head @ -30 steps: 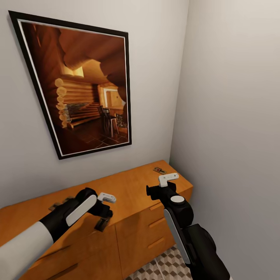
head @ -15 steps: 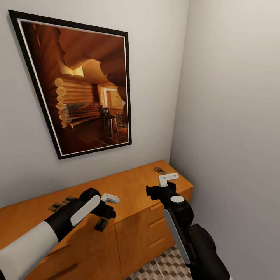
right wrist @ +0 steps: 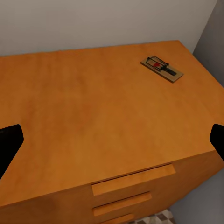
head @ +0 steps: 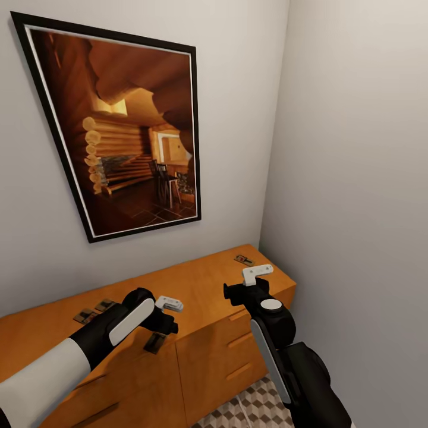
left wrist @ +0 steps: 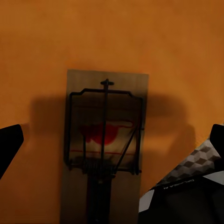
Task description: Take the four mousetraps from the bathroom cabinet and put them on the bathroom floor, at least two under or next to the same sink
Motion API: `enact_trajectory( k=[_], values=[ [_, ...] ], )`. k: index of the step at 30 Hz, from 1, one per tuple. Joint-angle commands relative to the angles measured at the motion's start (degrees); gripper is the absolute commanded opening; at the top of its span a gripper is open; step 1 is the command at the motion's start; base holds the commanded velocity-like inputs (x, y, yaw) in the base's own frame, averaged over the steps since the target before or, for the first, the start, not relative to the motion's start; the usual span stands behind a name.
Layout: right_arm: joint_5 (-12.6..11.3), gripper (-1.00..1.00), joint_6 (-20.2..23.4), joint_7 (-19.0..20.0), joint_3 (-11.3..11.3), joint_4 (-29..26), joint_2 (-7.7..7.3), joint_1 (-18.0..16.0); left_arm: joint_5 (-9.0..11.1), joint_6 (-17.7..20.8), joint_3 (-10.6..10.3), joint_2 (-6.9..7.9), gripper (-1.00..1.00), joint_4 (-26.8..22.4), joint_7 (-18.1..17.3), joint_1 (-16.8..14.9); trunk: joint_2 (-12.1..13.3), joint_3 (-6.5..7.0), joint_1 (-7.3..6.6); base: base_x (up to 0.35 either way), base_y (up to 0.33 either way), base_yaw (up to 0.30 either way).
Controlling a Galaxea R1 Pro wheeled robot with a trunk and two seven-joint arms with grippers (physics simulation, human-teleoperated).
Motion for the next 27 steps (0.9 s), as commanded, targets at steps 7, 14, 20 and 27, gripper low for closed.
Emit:
enact_trajectory(
  k=[7,14,20,27],
  values=[
    [-0.03,1.0,0.05,0.0,0.0,0.0,0.0,0.0,0.01,-0.03,0.04,0.04,1.0,0.02,0.05,0.0,-2.83,-1.26,1.54,0.0,0.0,0.0],
    [-0.04,1.0,0.08,0.0,0.0,-0.01,0.0,-0.01,0.02,-0.07,0.08,0.06,1.0,0.02,0.08,0.0,-3.23,-1.44,1.76,0.0,0.0,0.0],
    [-0.01,1.0,0.06,0.0,0.0,0.01,0.0,-0.01,0.02,-0.07,0.08,0.03,1.0,0.7,0.09,0.0,-4.43,-1.98,2.42,0.0,0.0,0.0],
    [0.01,1.0,0.08,0.0,0.0,0.02,0.0,-0.01,0.02,-0.08,0.09,-0.07,1.0,1.75,0.07,0.0,-6.44,-2.88,3.52,0.0,0.0,0.0]
  ],
)
